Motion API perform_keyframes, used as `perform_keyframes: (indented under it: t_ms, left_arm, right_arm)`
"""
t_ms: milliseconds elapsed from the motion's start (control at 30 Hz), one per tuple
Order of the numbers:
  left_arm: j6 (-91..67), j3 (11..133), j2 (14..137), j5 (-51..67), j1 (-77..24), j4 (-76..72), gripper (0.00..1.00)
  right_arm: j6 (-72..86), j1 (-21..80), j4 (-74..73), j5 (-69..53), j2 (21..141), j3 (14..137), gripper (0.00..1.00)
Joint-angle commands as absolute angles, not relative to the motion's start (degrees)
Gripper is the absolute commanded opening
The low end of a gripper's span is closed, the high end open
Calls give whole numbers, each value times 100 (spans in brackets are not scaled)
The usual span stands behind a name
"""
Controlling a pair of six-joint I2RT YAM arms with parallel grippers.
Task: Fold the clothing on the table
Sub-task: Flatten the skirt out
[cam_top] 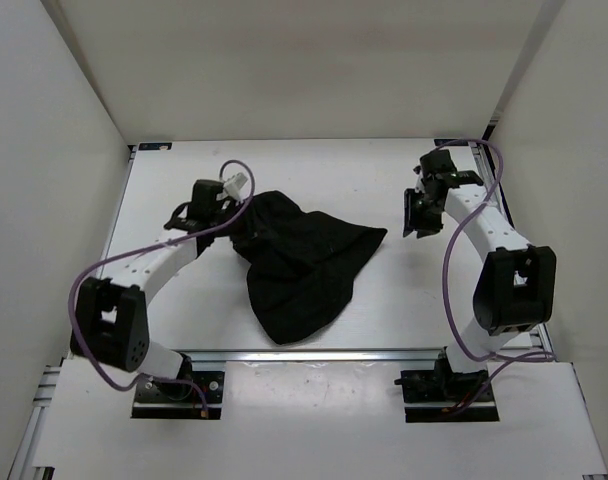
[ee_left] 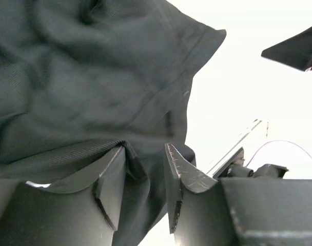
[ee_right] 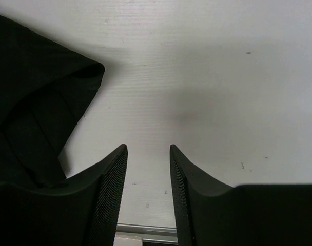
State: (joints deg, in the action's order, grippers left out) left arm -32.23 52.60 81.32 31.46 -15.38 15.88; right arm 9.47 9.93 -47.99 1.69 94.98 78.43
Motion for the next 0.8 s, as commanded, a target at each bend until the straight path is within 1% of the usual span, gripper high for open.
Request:
perform_keyframes:
  t_ms: [0,67,167,233,267,300,333,400,433,533,567,667,733,767]
  left_arm:
    - [-3647,5886,8856,2875,-2012,1160,45]
    - [-3630,6301,9226,2664,-2301,1362,45]
    - [-3323,6985,9553,2304,-2557,2107,45]
    - [-2693,7443,9519,1796,-2733,3106,44]
    - [-2385,7488,9379,1227,-2786,3572,45]
    - [-2043,7114,8891,369,-2490,4151,46]
    - [-1996,7110,8886,360,-2487,4192,46]
    - [-1873,6542,8553,325,-2032,4393,45]
    - [-1846,6078,8239,82,-1700,4447,45]
    - [-1837,5871,7876,-368,-1512,4683,44]
    - [-1793,5845,7832,-604,-1573,4806,44]
    - [-1802,6142,7673,-1158,-1845,5105,47]
    - [-1775,6187,7629,-1126,-1924,5045,47]
    - [-1819,6205,7568,-881,-1846,4941,48]
  right_arm:
    - [1195,879,-4518,-385,9229,7490,44]
    - [1301,826,-4387,-631,8957,7278,44]
    - [1415,747,-4228,-800,8632,6813,45]
    - [1520,668,-4193,-853,8429,6619,45]
    - [1529,607,-4175,-861,8324,6601,45]
    - [1538,441,-4096,-931,8045,6418,46]
    - [1538,439,-4096,-932,8042,6416,46]
    - [1582,387,-3860,-1159,7954,6285,47]
    - [1608,378,-3710,-1317,7902,6197,48]
    - [1732,527,-3218,-2133,8129,6389,49]
    - [1775,693,-3208,-2205,8339,6581,50]
    - [1775,1167,-3164,-2197,8963,7178,51]
    - [1915,1362,-2990,-2424,9333,7408,52]
    - [2081,1467,-2962,-2495,9534,7514,52]
